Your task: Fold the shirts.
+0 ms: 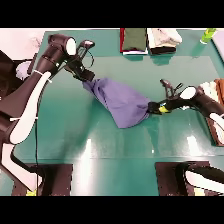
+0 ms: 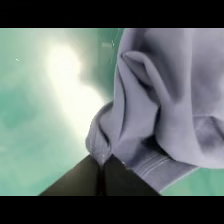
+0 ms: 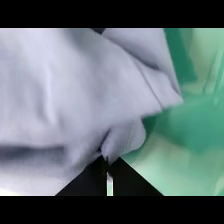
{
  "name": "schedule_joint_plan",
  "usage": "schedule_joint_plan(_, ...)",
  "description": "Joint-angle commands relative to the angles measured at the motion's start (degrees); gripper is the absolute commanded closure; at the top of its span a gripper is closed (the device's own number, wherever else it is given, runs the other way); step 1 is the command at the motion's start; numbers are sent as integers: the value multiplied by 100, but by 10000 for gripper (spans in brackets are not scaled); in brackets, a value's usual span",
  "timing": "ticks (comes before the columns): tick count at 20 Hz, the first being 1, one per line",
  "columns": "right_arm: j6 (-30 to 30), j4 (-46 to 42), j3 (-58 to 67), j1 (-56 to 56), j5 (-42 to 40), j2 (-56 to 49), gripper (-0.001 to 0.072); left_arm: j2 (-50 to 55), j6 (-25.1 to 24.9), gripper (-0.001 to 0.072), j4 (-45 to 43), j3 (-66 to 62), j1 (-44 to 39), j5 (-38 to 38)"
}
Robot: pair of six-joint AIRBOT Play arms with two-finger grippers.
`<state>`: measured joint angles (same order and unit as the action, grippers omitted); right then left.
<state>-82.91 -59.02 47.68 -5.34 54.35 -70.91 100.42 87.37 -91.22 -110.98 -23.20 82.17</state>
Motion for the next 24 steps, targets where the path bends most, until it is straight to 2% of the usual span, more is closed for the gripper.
schedule_joint_plan(1,2,-352,540,367,232,693,692,-667,2,683,-173,-7,9,-380)
schedule_joint_plan(4,7,-734,1788,763,820,1458,692,-1827,-2,683,-188,-7,9,-756)
schedule_joint_plan(9,9,-857,3836,1143,1198,2328,692,-3834,4,684,-175,-7,9,-1266)
schedule_joint_plan(14,7,-859,4916,1510,1432,2712,692,-5182,4,684,-175,-7,9,-1777)
schedule_joint_plan(19,-52,-852,5480,1919,2341,2393,692,-5115,0,684,-293,9,9,-1652)
schedule_joint_plan(24,-208,-807,5276,1923,3049,1346,692,-3733,0,683,-625,13,9,-579)
